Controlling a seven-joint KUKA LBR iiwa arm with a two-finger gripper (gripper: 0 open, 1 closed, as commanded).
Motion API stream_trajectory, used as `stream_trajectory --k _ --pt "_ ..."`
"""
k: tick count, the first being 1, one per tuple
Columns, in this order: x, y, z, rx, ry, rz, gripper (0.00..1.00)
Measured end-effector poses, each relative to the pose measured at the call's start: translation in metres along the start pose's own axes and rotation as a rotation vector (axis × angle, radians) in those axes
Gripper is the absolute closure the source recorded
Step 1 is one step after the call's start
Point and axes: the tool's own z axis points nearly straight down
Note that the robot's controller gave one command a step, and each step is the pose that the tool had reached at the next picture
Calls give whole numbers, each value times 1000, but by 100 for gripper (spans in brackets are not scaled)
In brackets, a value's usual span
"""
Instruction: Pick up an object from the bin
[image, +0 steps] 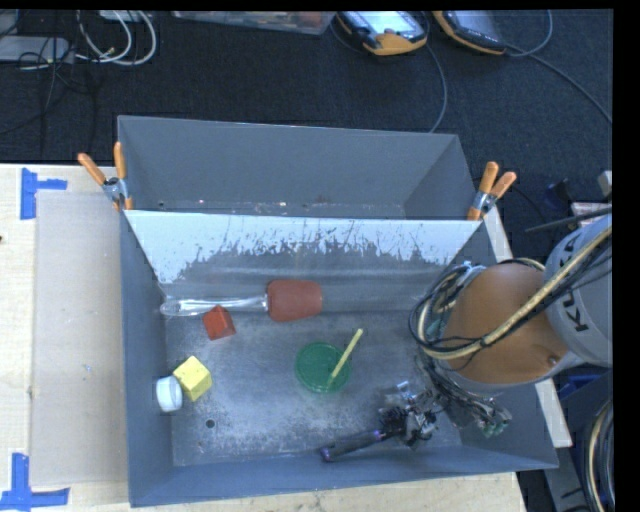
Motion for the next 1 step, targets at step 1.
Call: stream_trajectory --k 1 --pt "-1 0 -12 1 -3 0 100"
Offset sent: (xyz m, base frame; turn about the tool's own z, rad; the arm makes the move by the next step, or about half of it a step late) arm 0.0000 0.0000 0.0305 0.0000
